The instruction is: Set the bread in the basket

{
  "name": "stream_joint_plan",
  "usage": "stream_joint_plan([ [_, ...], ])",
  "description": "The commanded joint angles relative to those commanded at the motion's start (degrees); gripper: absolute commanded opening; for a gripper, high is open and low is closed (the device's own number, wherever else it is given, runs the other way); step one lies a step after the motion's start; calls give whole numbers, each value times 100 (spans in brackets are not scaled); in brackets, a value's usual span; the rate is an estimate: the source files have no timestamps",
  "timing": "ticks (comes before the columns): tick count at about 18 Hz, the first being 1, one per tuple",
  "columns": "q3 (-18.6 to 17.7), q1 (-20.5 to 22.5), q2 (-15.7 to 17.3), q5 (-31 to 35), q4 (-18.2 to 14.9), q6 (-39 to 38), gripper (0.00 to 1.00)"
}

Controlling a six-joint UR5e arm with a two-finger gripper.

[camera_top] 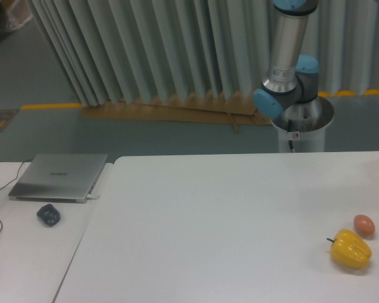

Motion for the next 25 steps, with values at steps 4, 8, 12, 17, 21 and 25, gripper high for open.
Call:
stream_joint_plan([
  [4,-44,9,9,-44,9,-26,100],
  [8,-35,0,26,-53,0,-53,100],
  [12,-9,-61,44,-561,0,-447,100],
  [17,-18,-158,53,-984,0,-799,100],
  [21,0,-368,140,-1046,0,-1167,100],
  [25,9,-571,176,-1020,0,-1547,100],
])
